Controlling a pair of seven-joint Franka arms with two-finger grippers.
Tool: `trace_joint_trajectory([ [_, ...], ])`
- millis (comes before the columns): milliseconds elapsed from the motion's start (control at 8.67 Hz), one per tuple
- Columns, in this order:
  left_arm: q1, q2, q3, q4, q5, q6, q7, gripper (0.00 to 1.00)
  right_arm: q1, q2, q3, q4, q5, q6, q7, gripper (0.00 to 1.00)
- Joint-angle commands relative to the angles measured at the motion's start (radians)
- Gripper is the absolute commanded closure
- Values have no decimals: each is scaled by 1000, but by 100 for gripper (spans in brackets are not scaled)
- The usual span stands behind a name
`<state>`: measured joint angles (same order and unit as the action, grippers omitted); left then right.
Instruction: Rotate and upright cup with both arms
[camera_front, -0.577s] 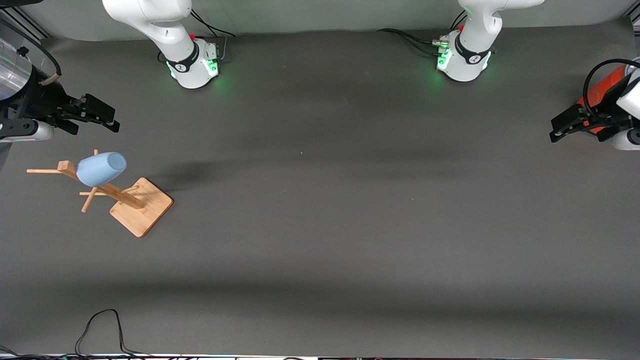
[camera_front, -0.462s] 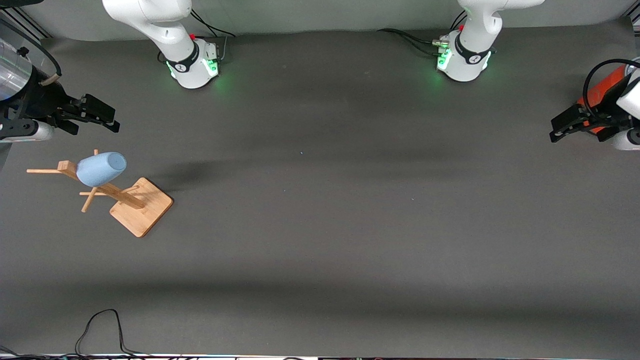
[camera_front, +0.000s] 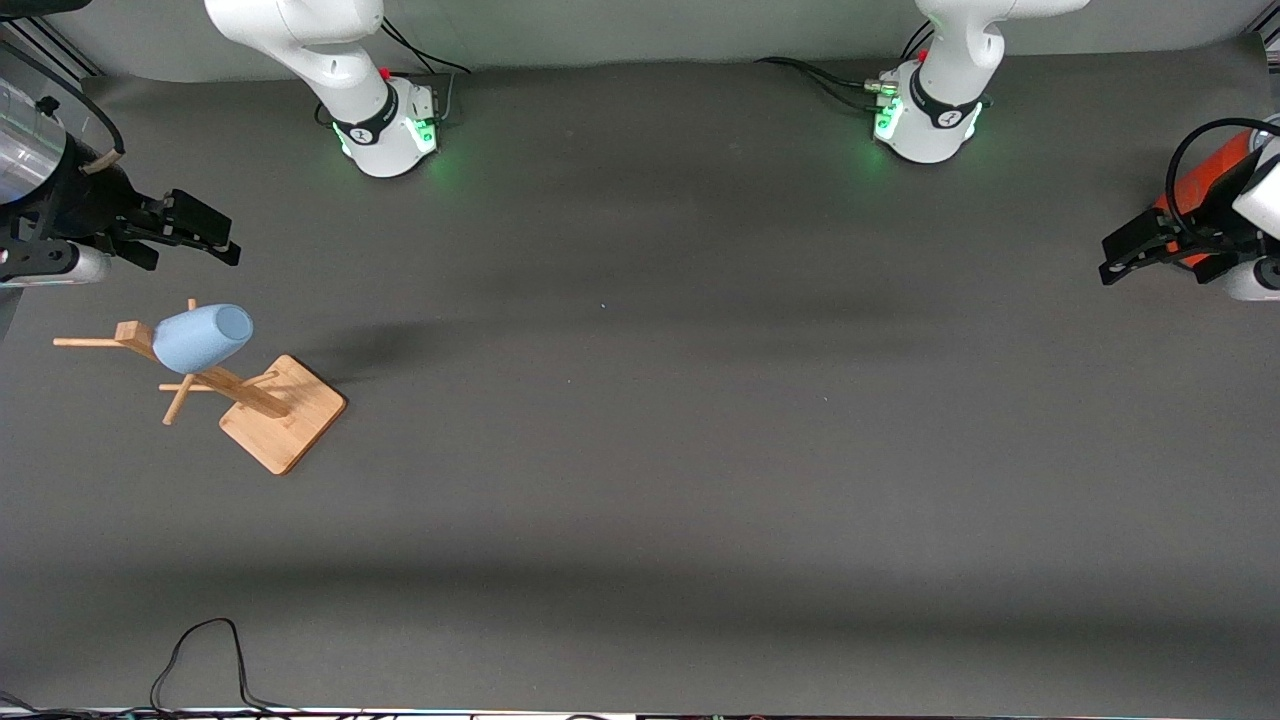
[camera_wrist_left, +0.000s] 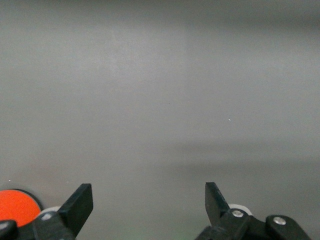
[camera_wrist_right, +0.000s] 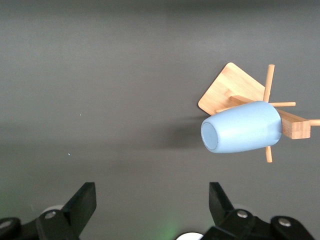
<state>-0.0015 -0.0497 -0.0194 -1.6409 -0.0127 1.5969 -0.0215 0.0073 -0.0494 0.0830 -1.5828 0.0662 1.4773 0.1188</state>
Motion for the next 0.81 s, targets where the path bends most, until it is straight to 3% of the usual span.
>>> trace_joint_trajectory([
  [0, 2, -1, -1, -2, -3, 8, -9, 0, 0, 25, -3, 14, -11, -43, -4, 0],
  [231, 2, -1, -1, -2, -3, 8, -9, 0, -10, 49, -14, 14, 41, -49, 95, 0],
  [462, 2, -2, -1, -2, -3, 6, -9, 0, -9, 77, -98, 17, 185, -52, 162, 0],
  [692, 2, -2, -1, -2, -1, 6, -9, 0, -38, 114, -133, 23, 179, -74, 162, 0],
])
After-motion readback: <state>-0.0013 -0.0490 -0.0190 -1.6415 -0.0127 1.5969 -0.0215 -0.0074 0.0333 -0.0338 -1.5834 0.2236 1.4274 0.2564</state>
